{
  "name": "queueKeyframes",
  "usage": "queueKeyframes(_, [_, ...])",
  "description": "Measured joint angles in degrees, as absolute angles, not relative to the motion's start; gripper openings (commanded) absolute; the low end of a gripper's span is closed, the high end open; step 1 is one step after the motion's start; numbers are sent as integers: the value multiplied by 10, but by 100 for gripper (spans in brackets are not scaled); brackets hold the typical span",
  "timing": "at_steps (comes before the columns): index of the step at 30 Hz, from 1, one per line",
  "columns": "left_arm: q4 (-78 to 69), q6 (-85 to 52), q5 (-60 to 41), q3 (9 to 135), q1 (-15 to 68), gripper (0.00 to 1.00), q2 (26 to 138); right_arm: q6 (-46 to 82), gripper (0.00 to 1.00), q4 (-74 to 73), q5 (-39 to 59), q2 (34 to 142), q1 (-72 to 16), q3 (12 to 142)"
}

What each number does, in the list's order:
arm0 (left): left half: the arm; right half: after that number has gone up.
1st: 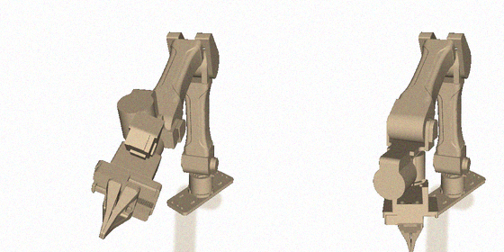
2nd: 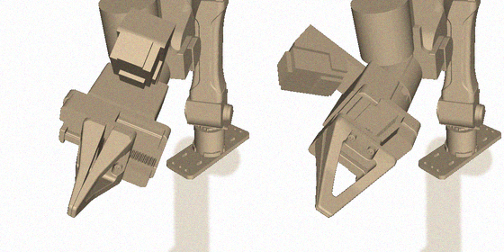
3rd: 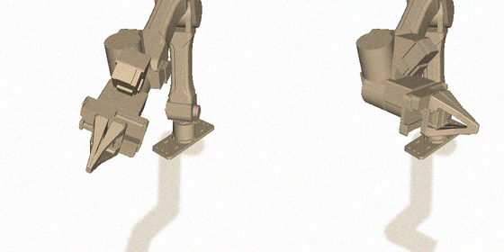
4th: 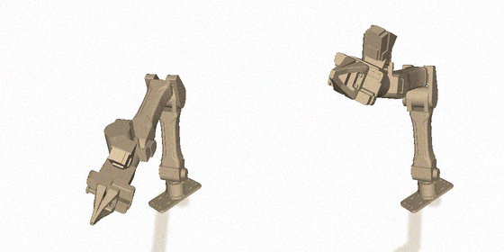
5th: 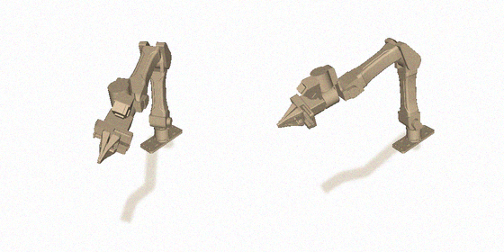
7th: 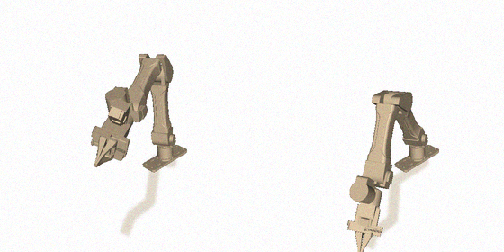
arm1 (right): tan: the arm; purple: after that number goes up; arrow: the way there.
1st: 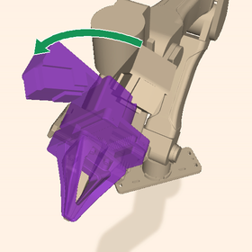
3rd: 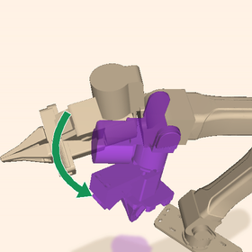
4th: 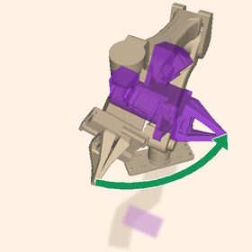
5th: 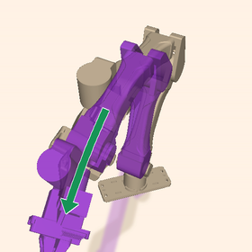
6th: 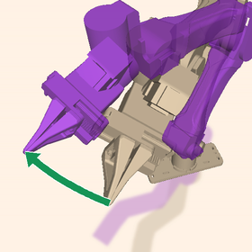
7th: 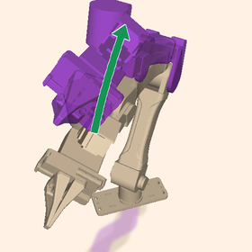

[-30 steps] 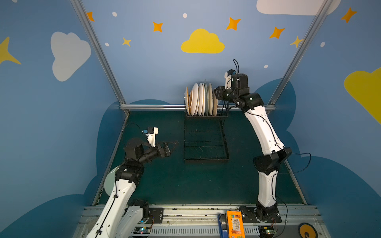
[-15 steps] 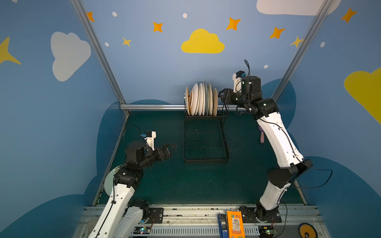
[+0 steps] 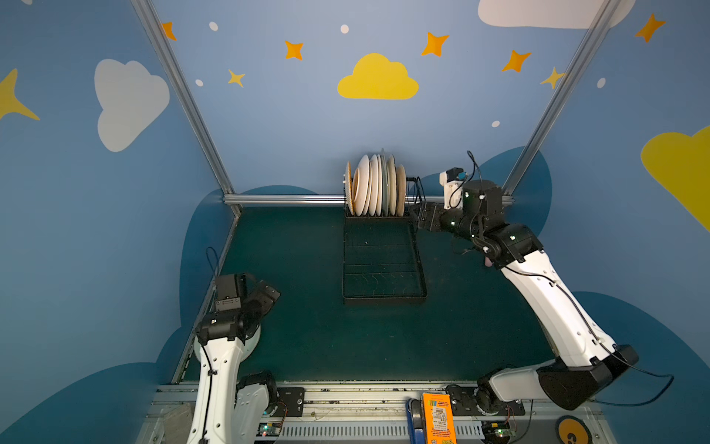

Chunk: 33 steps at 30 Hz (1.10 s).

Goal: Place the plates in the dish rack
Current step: 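Open right gripper and withdraw from the rack while left gripper lowers, then move left gripper to the pale green floral plate edge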

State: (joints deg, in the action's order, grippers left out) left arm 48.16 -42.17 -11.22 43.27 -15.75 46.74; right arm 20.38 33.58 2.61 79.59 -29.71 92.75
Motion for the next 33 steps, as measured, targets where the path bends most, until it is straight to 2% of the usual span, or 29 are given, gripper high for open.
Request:
queueKeyframes(8, [499, -495, -67, 369, -306, 100, 531, 191, 88, 329, 51, 791, -364, 853])
queueKeyframes(17, [495, -549, -20, 327, -407, 100, 503, 190, 88, 323, 72, 792, -382, 829])
queueKeyframes(22, [455, -561, -22, 291, -433, 100, 487, 191, 88, 316, 84, 796, -384, 818])
queueKeyframes(33, [364, -579, -29, 236, -436, 100, 516, 191, 88, 309, 93, 798, -385, 795])
